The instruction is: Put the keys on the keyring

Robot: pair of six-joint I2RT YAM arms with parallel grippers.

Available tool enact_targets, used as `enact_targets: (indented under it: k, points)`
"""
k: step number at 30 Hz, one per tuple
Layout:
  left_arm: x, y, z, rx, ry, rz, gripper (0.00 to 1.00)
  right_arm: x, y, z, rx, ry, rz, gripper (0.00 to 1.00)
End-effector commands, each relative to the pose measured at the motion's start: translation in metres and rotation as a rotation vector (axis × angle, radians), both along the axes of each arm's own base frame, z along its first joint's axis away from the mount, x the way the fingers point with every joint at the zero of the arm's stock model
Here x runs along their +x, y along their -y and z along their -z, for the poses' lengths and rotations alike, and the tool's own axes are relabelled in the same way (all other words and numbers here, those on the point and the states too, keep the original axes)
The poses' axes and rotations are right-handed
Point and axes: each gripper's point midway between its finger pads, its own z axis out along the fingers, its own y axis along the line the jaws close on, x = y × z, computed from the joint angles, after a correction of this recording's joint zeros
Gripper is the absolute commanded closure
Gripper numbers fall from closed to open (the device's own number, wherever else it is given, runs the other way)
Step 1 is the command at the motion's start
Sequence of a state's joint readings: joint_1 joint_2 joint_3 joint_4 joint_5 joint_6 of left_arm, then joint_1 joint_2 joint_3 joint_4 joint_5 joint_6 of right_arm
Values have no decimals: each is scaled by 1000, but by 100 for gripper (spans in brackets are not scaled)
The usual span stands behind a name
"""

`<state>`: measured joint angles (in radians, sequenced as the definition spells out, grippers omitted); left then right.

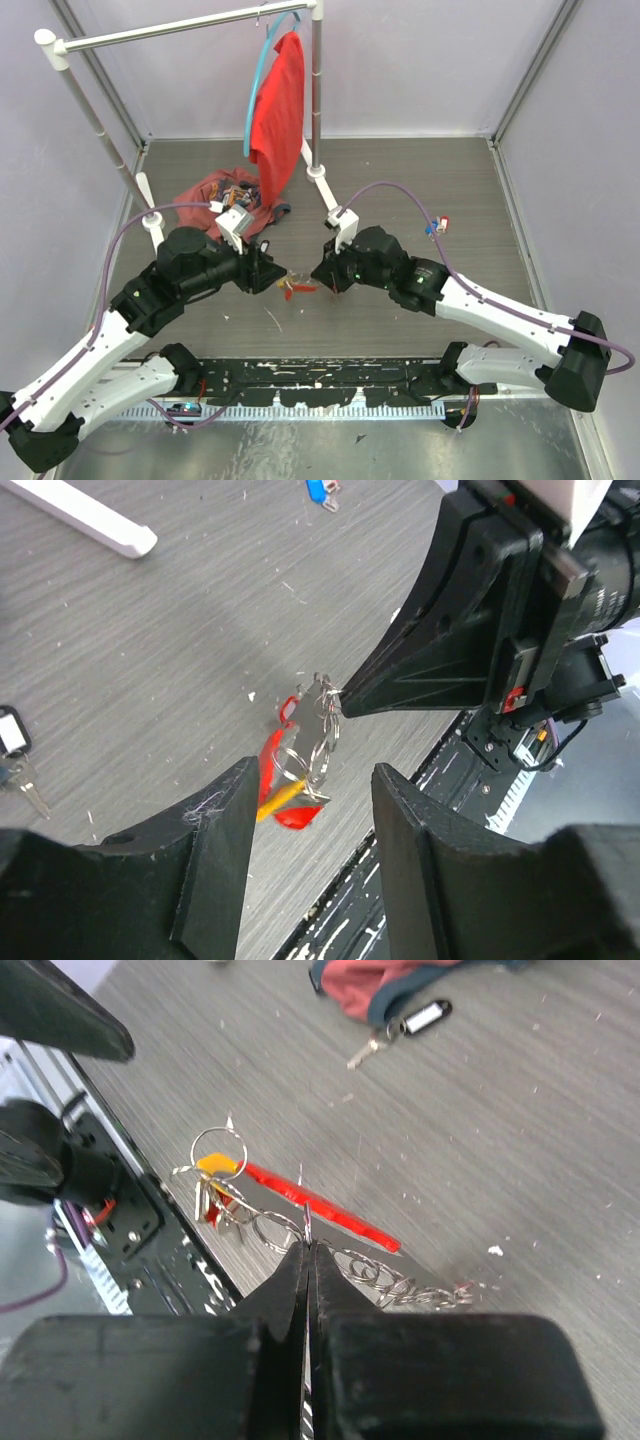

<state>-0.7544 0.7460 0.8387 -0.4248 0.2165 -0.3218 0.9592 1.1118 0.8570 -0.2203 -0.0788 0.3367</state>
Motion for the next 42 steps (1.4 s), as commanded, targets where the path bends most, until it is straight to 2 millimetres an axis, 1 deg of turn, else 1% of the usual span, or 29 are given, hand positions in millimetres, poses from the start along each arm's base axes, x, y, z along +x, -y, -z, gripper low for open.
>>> enact_targets:
  k: [1,7,12,15,17,18,20,22,25,28,31,32,34,38,42]
  points:
    - [3,2,-40,-43,108,22,45,14,-3,-70,152,80,83,99]
    - [7,5,-64,-56,160,30,46,22,6,-113,207,96,167,99]
    - [8,2,-87,-82,220,22,45,27,14,-145,247,119,226,99]
    - [17,-2,-98,-58,267,-12,42,33,19,-161,253,120,281,99]
    - [23,-7,-108,-31,307,-39,37,41,25,-169,238,124,337,99]
    - [25,-8,-112,-16,330,-45,35,45,29,-178,235,136,368,99]
    - [29,-11,-119,13,370,-59,34,53,33,-180,193,144,409,99]
    - [31,-13,-123,35,402,-72,34,60,37,-176,132,149,444,100]
    - [31,-11,-124,71,433,-78,35,71,44,-171,91,123,484,99]
    - [29,0,-121,110,476,-67,36,84,55,-169,115,80,516,99]
    - [24,18,-118,194,574,-69,36,91,62,-170,129,53,524,99]
    - [23,24,-118,224,623,-78,35,89,59,-172,137,42,499,99]
    - [23,34,-112,276,709,-111,34,88,60,-176,145,42,489,99]
    - [24,50,-112,253,852,-135,30,79,59,-184,171,32,452,99]
    - [21,64,-118,206,948,-119,33,66,58,-191,204,7,412,99]
